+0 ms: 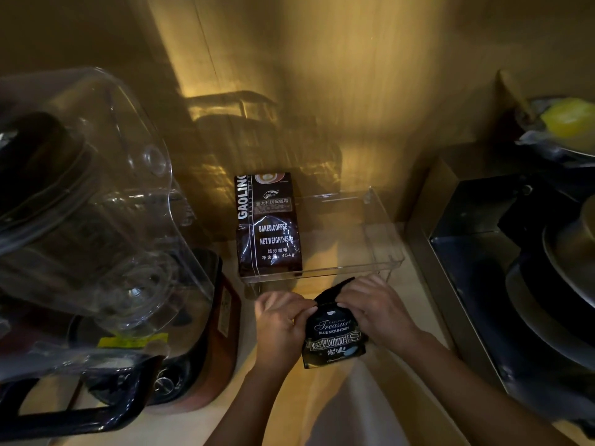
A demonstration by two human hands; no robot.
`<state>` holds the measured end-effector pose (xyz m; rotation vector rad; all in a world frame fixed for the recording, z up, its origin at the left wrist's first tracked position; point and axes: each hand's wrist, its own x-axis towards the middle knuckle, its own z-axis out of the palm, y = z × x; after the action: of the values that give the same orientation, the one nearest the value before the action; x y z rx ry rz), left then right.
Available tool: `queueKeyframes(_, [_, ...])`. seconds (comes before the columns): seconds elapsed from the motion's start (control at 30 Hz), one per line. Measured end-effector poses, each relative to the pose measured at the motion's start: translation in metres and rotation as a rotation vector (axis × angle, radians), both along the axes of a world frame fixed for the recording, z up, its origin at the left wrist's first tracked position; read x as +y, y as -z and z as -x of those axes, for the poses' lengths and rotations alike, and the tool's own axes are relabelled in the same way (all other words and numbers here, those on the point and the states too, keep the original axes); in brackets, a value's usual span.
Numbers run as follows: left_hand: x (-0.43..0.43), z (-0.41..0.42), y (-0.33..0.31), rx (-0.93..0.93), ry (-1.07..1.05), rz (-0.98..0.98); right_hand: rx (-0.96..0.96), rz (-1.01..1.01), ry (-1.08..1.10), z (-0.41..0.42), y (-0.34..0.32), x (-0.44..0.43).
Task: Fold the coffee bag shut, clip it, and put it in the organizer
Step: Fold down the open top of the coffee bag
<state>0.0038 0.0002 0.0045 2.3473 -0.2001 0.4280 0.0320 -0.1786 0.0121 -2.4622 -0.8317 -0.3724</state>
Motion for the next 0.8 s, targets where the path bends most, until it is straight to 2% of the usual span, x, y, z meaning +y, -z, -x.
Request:
queueKeyframes(0.17, [-0.016, -0.005, -0.005, -0.069, 0.085, -0.299, 0.028, -0.013, 0.017, 0.002, -0.001, 0.014])
queueKeyframes(0.37, [-0.013, -0.006, -0.012, -0.112, 0.189, -0.450, 0.039, -0.039, 0.008, 0.004, -0.005, 0.007])
queueKeyframes(0.6, [0.017, -0.002, -0.019, -0.081, 0.150, -0.471, 0.066, -0.122, 0.034, -0.003, -0.003, -0.001])
queueKeyframes(0.8, [0.021, 0.008, -0.008, -0.053, 0.050, -0.340, 0.088, -0.066, 0.012, -0.002, -0.004, 0.005])
